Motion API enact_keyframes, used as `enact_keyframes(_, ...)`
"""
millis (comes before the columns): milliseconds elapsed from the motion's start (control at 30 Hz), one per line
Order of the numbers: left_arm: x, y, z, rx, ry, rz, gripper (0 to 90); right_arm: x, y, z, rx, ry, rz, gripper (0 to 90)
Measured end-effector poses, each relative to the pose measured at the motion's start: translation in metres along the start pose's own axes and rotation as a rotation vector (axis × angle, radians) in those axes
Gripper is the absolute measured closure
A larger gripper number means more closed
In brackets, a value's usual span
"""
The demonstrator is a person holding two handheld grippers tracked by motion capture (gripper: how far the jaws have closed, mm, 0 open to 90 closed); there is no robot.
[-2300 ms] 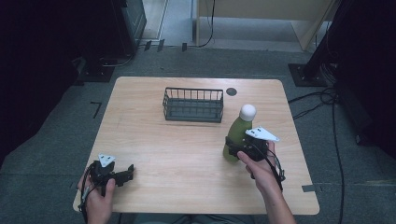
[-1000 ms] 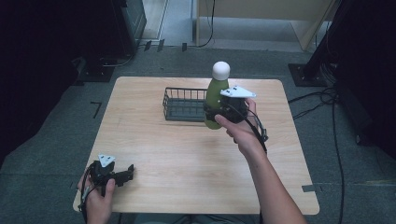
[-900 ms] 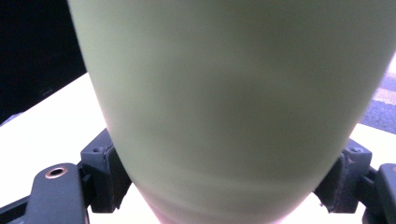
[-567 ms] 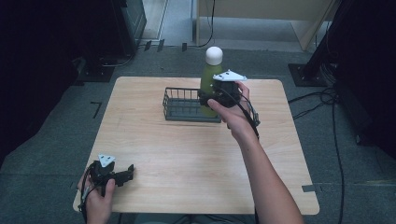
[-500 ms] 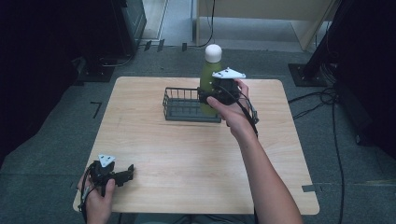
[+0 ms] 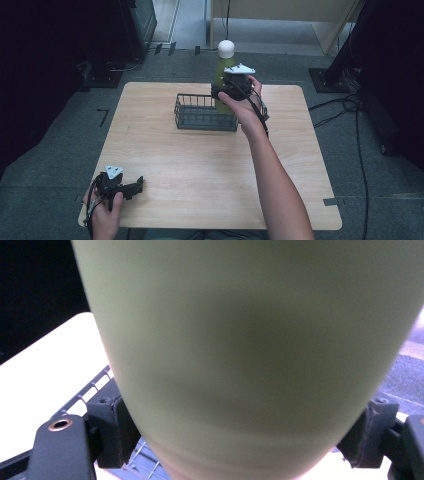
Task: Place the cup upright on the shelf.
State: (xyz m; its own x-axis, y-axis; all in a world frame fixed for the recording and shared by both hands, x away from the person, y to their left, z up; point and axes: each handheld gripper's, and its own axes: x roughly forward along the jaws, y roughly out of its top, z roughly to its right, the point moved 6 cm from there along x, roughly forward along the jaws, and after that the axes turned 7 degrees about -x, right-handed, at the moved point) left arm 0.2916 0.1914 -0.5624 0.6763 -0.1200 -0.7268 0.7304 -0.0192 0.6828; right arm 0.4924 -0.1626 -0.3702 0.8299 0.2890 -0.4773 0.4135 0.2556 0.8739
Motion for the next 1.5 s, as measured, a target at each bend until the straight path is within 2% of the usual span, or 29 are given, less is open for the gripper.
enact_keyframes(133, 0.0, 0.0, 0.0, 0.0, 0.0, 0.0, 0.0, 0.01, -0.005, 0.003, -0.007, -0.016, -0.004, 19.9)
enact_keyframes(333, 0.0, 0.0, 0.0, 0.0, 0.0, -0.001, 0.0, 0.017, -0.009, 0.003, -0.01, -0.028, -0.006, 19.9)
enact_keyframes(733, 0.0, 0.0, 0.0, 0.002, 0.0, -0.004, 0.0, 0.033, -0.026, 0.005, 0.005, -0.032, -0.05, 19.9)
enact_keyframes(1067, 0.0, 0.0, 0.0, 0.002, 0.0, -0.004, 0.0, 0.04, -0.039, 0.008, 0.029, -0.02, -0.056, 19.9)
enact_keyframes(1500, 0.0, 0.0, 0.0, 0.0, 0.001, 0.0, 0.0, 0.036, -0.04, 0.011, 0.056, 0.032, -0.061, 16.5)
